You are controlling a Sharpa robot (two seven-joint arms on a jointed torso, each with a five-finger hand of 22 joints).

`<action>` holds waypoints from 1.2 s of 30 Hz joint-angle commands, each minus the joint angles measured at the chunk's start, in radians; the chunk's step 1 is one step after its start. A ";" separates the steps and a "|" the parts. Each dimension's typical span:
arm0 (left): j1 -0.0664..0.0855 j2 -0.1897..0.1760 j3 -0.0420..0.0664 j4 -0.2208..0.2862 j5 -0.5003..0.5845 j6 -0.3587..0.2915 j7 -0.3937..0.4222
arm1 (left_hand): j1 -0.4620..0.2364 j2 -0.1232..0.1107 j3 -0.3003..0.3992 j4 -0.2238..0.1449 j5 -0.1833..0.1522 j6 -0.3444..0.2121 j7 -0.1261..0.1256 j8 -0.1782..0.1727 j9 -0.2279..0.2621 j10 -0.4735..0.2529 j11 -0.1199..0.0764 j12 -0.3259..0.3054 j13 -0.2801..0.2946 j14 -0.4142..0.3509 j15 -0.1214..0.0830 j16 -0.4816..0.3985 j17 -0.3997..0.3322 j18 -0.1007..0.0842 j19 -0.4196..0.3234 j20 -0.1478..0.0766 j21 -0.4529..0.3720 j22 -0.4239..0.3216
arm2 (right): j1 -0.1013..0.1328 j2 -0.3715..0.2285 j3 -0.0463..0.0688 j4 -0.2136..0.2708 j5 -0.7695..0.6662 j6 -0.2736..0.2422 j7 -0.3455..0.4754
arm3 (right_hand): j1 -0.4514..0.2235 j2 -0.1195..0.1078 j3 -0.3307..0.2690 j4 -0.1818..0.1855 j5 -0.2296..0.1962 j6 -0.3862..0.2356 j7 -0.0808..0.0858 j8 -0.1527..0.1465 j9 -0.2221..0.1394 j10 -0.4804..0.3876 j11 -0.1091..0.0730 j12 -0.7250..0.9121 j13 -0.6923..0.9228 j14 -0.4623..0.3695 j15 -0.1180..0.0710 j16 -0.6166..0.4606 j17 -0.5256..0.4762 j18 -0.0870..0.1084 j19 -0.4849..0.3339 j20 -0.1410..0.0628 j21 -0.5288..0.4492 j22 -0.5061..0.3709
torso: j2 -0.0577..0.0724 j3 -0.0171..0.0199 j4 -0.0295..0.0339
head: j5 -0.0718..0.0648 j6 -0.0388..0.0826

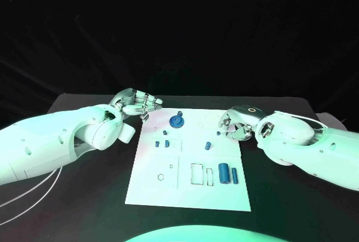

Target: Assemble the parts on the task board

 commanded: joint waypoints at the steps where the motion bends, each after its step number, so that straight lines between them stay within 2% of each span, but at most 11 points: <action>1: 0.001 -0.005 0.000 0.018 0.147 -0.006 0.078 | -0.002 0.005 -0.002 -0.004 0.001 0.006 0.002 0.006 -0.001 0.001 0.000 0.002 0.002 -0.008 0.000 -0.005 -0.004 0.011 -0.003 0.003 -0.003 0.000 | -0.003 0.011 -0.001 -0.005 -0.094 0.013 -0.054 | -0.009 -0.002 0.010 0.001 -0.005 0.000 0.007 -0.006 -0.002 -0.001 0.009 -0.008 -0.004 0.040 0.009 0.008 0.004 -0.012 0.010 0.002 0.011 0.007 | 0.002 0.0009 -0.0009 | 0.000 -0.001; 10: 0.001 -0.010 0.000 0.030 0.161 -0.002 0.080 | -0.002 0.006 -0.003 -0.005 0.000 0.005 0.002 0.006 -0.002 0.001 0.001 0.003 0.002 -0.009 0.000 -0.006 -0.007 0.010 -0.002 0.003 -0.002 0.002 | -0.009 0.035 -0.002 -0.011 -0.103 0.019 -0.049 | -0.011 0.000 0.023 -0.001 -0.016 0.015 0.008 -0.007 -0.001 -0.003 0.011 -0.019 -0.017 0.039 0.012 0.015 0.008 -0.013 0.013 0.006 0.021 0.017 | 0.002 0.0023 -0.0020 | 0.002 -0.005; 23: 0.001 -0.014 0.000 0.035 0.163 0.005 0.076 | -0.002 0.008 -0.006 -0.010 0.000 0.000 0.006 0.005 -0.003 -0.004 0.003 0.004 0.003 -0.011 0.001 -0.009 -0.007 0.010 -0.002 0.003 -0.003 0.002 | -0.026 0.061 -0.004 -0.038 -0.104 0.034 -0.045 | -0.018 0.003 0.036 -0.007 -0.050 0.061 -0.006 0.004 0.006 0.013 0.004 -0.031 -0.037 0.031 0.007 0.007 -0.008 -0.010 0.004 0.004 0.016 0.021 | 0.001 0.0026 -0.0019 | 0.002 -0.013; 36: 0.001 -0.016 0.000 0.038 0.162 0.011 0.066 | -0.002 0.010 -0.008 -0.013 0.001 -0.005 0.010 0.003 -0.005 -0.009 0.006 0.005 0.003 -0.011 0.003 -0.008 -0.005 0.010 -0.002 0.004 -0.004 0.001 | -0.040 0.083 -0.004 -0.057 -0.105 0.032 -0.045 | -0.025 0.008 0.045 -0.008 -0.063 0.063 0.000 -0.008 0.001 -0.009 0.013 -0.062 -0.062 0.028 0.013 0.005 -0.015 -0.008 -0.007 0.008 0.000 0.017 | 0.000 0.0017 -0.0021 | 0.000 -0.014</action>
